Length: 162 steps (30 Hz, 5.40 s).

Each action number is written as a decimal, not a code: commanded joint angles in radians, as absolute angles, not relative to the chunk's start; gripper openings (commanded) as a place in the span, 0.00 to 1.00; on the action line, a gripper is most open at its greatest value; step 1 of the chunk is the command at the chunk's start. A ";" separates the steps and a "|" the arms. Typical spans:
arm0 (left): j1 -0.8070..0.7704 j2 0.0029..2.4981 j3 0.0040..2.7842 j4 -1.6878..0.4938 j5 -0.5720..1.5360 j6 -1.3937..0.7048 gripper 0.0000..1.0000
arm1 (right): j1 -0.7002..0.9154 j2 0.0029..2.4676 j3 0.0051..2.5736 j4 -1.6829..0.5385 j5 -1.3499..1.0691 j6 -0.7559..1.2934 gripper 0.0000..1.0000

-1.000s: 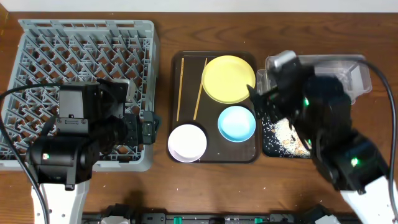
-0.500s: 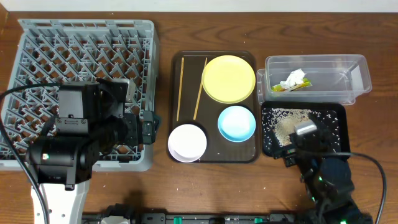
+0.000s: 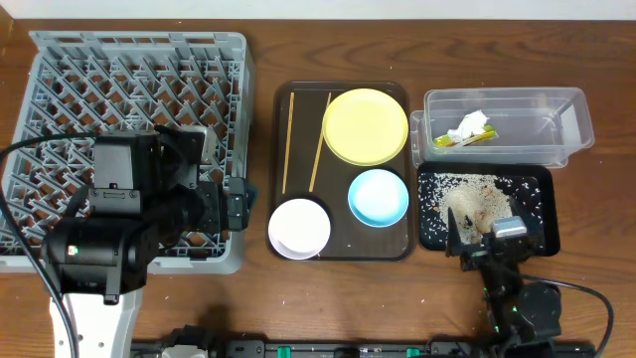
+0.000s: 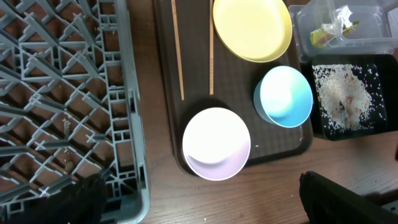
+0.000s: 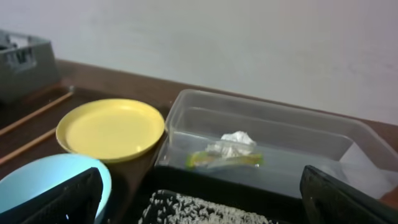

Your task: Sort waste into correct bins and load items into the dishwasher

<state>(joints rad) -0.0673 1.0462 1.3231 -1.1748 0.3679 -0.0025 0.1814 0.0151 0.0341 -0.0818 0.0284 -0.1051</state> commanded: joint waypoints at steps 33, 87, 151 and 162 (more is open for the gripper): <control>-0.070 1.045 1.337 -1.174 0.413 -0.077 0.99 | 0.170 0.006 0.005 -0.072 0.018 -0.072 0.99; -0.457 1.970 1.376 -0.647 0.093 -0.091 0.08 | 0.170 0.007 0.005 -0.072 0.018 -0.072 0.99; -0.370 1.995 1.340 -0.517 0.005 -0.069 0.41 | 0.170 0.007 0.005 -0.072 0.018 -0.072 0.99; -0.371 2.039 1.340 -0.541 0.019 -0.098 0.27 | 0.170 0.007 0.005 -0.072 0.018 -0.072 0.99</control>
